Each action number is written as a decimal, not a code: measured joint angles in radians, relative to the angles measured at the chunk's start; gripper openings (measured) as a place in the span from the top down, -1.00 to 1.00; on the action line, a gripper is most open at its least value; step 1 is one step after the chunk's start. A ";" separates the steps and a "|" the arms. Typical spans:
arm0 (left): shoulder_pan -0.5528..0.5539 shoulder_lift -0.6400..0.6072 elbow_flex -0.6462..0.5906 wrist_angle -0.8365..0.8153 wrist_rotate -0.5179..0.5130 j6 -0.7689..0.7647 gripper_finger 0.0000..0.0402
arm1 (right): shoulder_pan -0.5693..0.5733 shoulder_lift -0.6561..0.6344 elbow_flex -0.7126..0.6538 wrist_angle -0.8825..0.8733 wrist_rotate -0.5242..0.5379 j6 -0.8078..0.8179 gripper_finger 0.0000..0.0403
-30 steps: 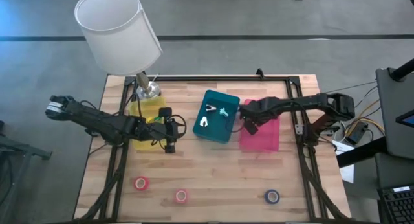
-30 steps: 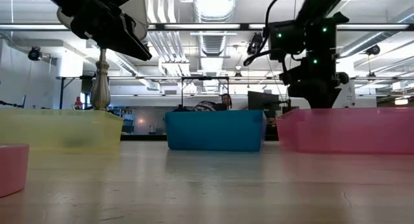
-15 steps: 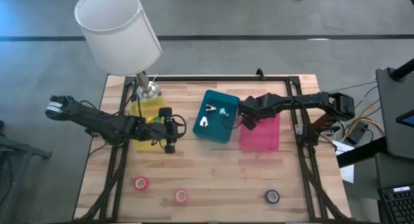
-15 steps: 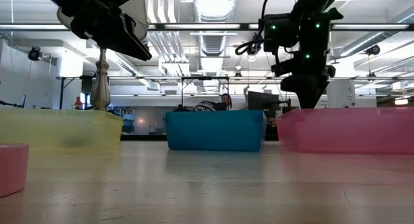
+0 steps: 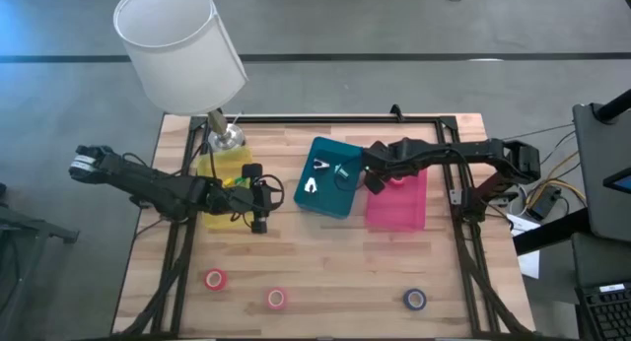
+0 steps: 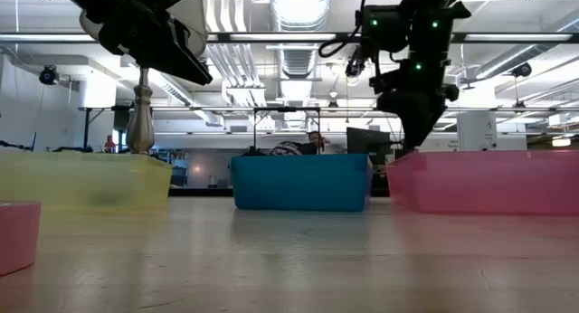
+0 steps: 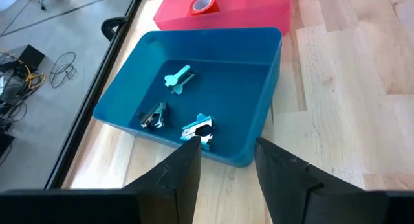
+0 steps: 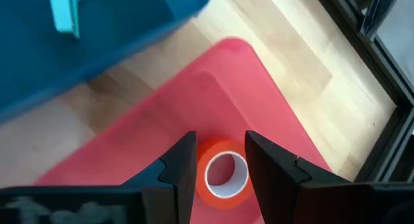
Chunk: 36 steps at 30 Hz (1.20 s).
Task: Pick and place Stapler, Stapler remover, tape
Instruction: Put the orange tape into the pink bin
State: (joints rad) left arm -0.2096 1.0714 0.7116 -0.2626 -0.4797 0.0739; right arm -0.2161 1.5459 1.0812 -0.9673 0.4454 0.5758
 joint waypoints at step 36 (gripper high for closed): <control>-0.062 0.000 -0.011 -0.271 0.571 -0.173 0.26 | -0.001 0.000 0.190 0.116 0.008 -0.035 0.43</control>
State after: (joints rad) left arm -0.2713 1.0714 0.7002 -0.5339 0.0917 -0.0994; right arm -0.2173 1.5459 1.2714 -0.8511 0.4530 0.5404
